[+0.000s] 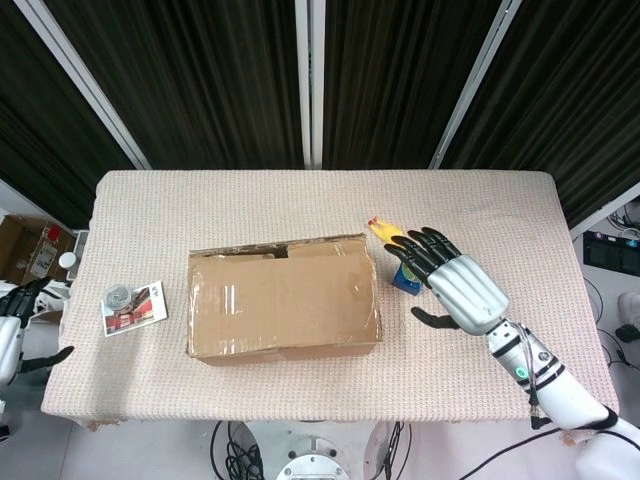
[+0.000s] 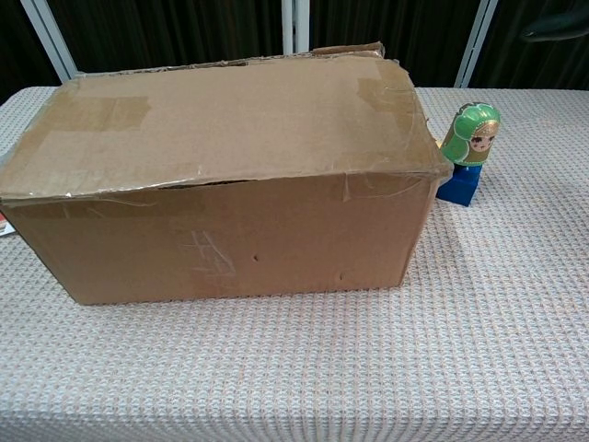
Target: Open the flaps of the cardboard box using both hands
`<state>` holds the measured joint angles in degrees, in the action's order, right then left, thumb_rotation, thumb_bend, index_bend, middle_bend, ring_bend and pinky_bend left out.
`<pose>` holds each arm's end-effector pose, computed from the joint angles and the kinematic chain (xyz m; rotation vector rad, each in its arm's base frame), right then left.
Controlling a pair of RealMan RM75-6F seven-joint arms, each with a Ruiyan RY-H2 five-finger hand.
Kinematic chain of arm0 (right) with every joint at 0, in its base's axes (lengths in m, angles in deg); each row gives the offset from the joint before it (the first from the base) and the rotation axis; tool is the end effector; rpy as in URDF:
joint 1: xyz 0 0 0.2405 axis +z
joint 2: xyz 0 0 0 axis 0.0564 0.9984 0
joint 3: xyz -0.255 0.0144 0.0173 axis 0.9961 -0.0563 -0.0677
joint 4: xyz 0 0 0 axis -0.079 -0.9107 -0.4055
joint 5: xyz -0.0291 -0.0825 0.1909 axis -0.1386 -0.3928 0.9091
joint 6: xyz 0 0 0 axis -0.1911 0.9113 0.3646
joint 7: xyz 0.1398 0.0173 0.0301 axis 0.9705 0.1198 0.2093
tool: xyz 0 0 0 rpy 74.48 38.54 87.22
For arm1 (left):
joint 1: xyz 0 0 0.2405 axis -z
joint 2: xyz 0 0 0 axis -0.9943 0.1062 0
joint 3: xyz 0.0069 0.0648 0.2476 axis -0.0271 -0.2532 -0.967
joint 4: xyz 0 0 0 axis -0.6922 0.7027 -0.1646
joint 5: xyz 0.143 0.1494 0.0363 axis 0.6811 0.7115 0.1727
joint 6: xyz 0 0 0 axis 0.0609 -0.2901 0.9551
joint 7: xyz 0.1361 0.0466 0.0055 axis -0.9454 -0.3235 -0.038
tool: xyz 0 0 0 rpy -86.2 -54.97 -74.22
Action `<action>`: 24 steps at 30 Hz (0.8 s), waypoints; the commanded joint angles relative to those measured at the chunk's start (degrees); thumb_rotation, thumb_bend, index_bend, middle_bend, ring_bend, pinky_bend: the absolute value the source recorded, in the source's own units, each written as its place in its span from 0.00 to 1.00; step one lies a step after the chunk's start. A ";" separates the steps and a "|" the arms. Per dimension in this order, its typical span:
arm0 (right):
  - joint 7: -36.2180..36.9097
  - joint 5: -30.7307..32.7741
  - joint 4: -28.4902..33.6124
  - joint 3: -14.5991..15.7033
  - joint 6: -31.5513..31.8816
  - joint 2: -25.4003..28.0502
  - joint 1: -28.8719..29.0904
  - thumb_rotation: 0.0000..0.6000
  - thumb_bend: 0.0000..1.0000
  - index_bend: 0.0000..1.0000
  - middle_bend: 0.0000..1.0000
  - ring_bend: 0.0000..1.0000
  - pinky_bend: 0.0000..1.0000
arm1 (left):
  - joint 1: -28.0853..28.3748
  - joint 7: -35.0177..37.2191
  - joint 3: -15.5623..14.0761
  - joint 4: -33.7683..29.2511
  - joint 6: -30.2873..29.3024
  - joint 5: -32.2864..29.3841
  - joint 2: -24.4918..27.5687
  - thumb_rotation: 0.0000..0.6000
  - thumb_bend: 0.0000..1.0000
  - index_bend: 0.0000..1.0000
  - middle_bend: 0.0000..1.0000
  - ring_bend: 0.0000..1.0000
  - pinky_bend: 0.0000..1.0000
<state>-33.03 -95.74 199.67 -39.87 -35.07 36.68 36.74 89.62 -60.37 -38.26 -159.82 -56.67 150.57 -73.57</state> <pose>-0.1002 -0.2865 0.1538 1.9571 -0.8621 1.1499 -0.3230 0.1836 0.1915 -1.3312 -0.9826 -0.9698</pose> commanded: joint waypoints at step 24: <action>-11.19 68.93 -12.81 4.71 -20.58 -15.21 50.81 1.00 0.00 0.00 0.13 0.00 0.00 | -2.31 1.73 -1.25 0.23 -2.32 3.11 -0.26 1.00 0.00 0.10 0.13 0.12 0.20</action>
<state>-42.89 -28.96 188.60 -37.27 -55.58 23.07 85.28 87.31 -58.64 -39.52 -159.58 -58.97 153.67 -73.84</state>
